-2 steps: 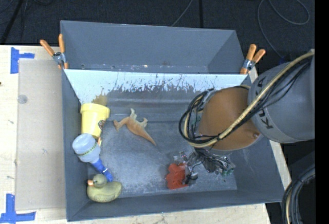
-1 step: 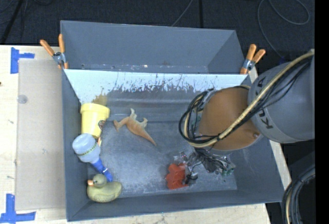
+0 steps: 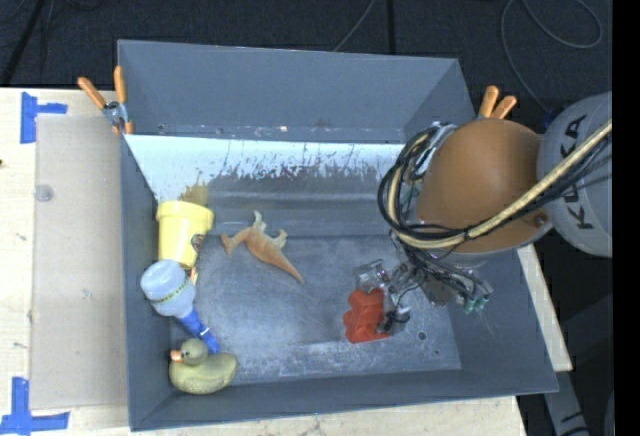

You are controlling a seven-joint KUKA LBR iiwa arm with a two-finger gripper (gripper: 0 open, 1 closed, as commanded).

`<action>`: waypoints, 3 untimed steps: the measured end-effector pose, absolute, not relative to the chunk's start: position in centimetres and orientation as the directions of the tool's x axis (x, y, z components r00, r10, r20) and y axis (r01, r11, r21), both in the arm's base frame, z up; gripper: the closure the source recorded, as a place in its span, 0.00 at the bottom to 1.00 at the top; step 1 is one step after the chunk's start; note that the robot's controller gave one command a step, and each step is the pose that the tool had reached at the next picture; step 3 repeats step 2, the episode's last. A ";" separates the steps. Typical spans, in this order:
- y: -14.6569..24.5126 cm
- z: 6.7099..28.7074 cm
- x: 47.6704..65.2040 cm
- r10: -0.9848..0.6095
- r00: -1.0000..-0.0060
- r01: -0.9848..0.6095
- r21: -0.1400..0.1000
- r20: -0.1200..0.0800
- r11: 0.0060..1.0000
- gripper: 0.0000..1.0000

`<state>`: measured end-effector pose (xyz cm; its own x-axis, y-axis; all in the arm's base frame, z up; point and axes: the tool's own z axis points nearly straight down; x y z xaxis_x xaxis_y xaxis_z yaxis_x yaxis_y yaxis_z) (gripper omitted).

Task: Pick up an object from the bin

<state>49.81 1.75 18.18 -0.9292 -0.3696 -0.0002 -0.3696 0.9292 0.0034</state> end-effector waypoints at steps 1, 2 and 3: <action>1.7 18.2 49.8 -0.369 -0.929 -0.369 0.004 0.000 0.929 1.00; 1.8 22.3 49.7 -0.373 -0.928 -0.373 0.007 0.008 0.928 1.00; 1.8 22.3 49.7 -0.373 -0.928 -0.373 0.007 0.008 0.928 1.00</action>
Offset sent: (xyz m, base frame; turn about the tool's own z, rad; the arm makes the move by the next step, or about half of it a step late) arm 0.0004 -0.0004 0.1162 -0.0114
